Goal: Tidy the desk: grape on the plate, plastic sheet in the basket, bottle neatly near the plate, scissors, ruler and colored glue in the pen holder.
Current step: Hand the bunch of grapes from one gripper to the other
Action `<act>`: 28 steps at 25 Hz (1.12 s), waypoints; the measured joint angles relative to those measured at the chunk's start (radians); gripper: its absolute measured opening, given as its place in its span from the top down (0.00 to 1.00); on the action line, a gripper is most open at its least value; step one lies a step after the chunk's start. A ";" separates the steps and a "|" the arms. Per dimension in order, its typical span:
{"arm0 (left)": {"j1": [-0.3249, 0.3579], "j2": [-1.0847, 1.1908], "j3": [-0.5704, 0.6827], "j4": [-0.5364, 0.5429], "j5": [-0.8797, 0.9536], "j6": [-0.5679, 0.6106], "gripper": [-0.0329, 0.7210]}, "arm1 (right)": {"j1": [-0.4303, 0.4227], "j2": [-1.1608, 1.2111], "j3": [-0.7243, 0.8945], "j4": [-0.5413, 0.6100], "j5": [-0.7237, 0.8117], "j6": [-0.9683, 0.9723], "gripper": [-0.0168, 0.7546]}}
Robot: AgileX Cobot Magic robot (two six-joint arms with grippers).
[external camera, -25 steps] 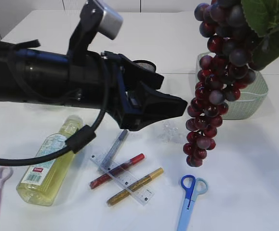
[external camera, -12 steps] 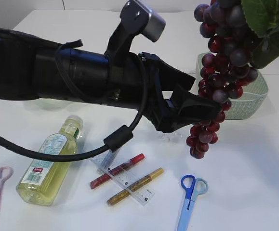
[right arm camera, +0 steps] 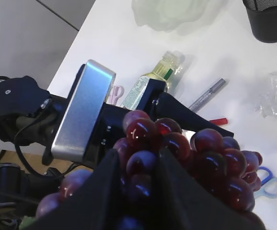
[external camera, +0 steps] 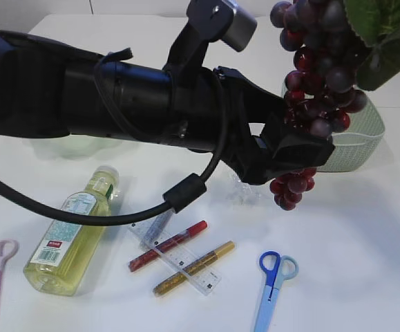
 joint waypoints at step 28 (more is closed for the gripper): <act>-0.032 0.033 -0.027 -0.002 0.027 0.000 0.71 | 0.000 0.000 0.000 0.033 0.002 -0.047 0.71</act>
